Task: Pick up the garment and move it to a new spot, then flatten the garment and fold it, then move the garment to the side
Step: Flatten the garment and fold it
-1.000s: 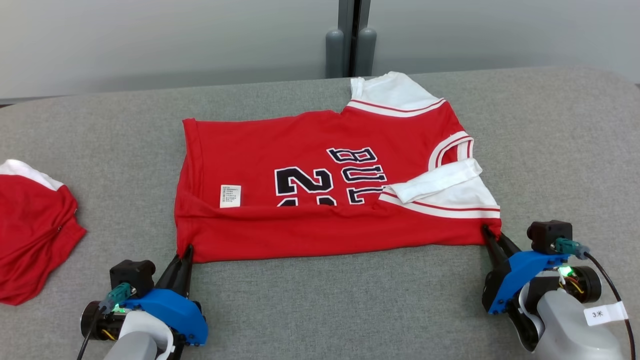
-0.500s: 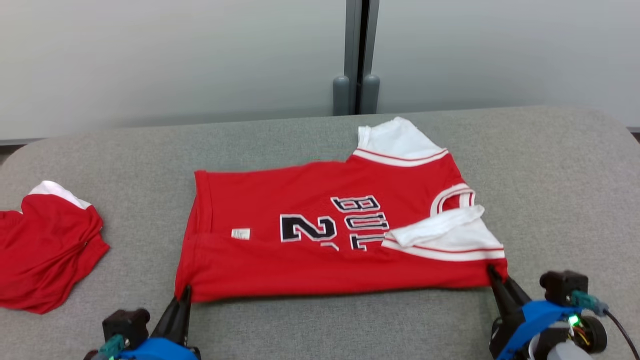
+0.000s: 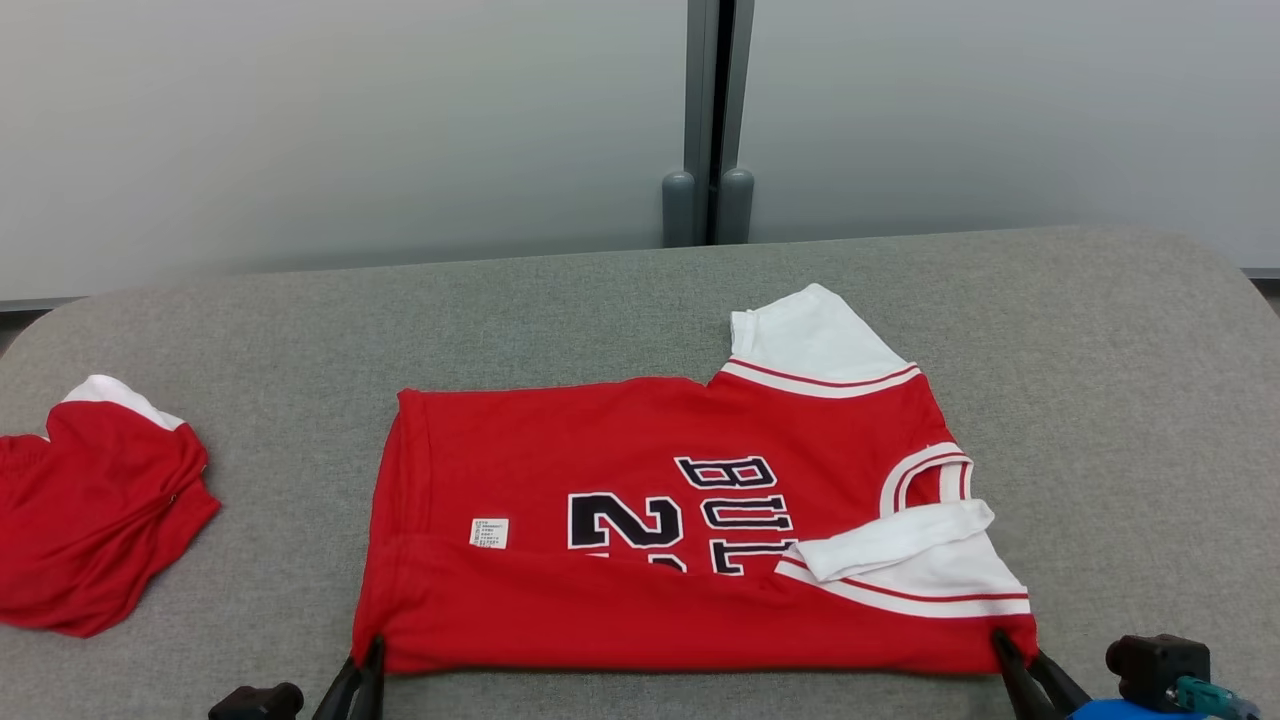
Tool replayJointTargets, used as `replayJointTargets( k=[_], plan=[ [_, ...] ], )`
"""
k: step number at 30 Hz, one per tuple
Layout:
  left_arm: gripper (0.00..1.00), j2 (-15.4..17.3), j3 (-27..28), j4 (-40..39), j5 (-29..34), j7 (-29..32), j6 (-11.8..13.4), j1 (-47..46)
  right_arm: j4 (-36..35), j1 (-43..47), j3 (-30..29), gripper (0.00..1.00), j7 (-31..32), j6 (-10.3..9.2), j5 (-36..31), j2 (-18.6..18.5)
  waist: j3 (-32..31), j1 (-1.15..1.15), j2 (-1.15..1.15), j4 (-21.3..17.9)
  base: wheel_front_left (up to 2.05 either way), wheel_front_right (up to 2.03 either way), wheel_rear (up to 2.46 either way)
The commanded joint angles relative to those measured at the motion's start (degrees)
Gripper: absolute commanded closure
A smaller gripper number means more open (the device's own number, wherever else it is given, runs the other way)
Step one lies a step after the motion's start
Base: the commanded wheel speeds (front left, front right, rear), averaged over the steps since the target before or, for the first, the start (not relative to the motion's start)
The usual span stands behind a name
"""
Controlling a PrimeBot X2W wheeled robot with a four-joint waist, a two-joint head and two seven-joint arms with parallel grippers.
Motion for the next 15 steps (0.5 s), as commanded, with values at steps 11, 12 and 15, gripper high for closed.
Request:
replayJointTargets(
  k=[11,12,15],
  plan=[
    [0.0,-0.42,3.51,-5.2,2.38,-0.39,2.24,-2.19,-10.45,-1.28,-3.21,0.0,0.5,0.01,-7.24,3.04,-0.16,0.0,0.0,0.35,0.0,0.0,0.0],
    [0.0,-0.38,4.17,-6.21,2.99,-0.4,2.48,-2.11,-11.08,-1.81,-3.08,0.0,-0.04,0.01,-7.75,3.29,-0.21,0.0,0.0,0.38,0.0,0.0,0.0],
    [0.0,-0.69,6.26,-9.3,4.7,-0.41,2.95,-2.4,-12.69,-3.73,-2.23,0.0,-1.7,0.01,-9.18,3.95,-0.28,0.0,0.0,0.56,0.0,0.0,0.0]
  ],
)
